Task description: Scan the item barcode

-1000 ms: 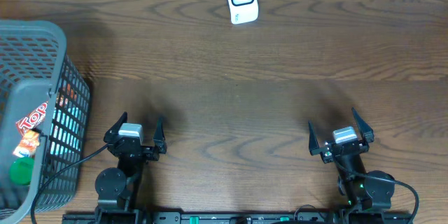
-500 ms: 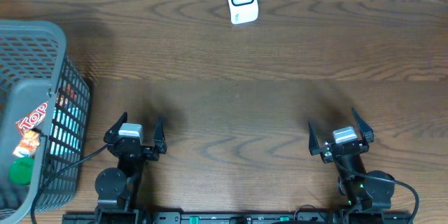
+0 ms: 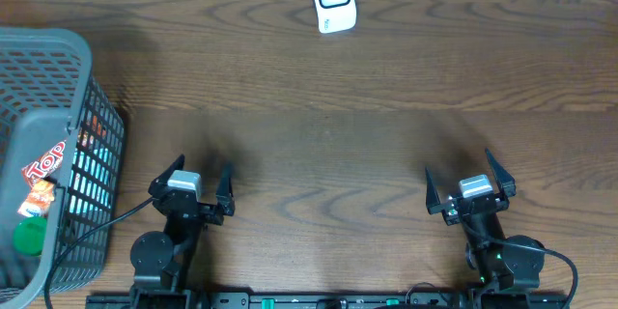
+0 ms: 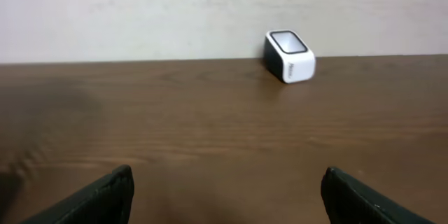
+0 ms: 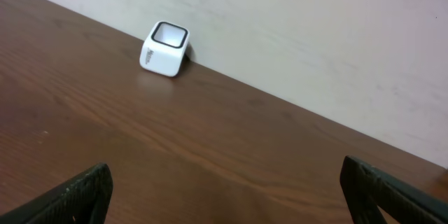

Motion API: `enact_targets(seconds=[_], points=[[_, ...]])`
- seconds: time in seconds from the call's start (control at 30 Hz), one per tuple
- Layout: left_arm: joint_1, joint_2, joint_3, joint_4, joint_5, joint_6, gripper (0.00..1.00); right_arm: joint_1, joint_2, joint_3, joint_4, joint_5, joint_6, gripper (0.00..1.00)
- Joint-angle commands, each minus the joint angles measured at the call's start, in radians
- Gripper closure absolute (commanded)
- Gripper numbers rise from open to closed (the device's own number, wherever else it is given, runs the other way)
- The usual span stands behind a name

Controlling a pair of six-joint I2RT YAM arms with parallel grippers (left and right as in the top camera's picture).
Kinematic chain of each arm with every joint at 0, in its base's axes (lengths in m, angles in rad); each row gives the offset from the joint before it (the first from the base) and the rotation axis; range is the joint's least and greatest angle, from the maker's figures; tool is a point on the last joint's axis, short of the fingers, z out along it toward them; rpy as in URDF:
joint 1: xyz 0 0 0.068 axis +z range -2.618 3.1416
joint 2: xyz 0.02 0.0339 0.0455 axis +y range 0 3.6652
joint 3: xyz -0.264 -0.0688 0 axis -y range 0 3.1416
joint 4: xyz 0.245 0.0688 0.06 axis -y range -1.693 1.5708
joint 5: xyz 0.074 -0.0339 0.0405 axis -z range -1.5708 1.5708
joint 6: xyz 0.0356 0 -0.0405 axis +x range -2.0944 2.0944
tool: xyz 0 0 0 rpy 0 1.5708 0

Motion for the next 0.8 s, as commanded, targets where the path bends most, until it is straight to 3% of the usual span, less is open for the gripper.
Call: enact_targets(seconds=[0.0,0.3,0.77], points=[[-0.002,0.005,0.074,-0.041,0.045,-0.068,0.14,0.015,-0.002,-0.001,-0.006,0.005,0.014,0.01],[-0.002,0.102,0.256,-0.129,0.055,-0.079,0.14,0.015,0.011,-0.001,-0.006,0.005,0.014,0.01],[-0.002,0.126,0.28,-0.126,0.221,-0.089,0.14,0.015,0.029,-0.001,-0.006,0.005,0.014,0.01]])
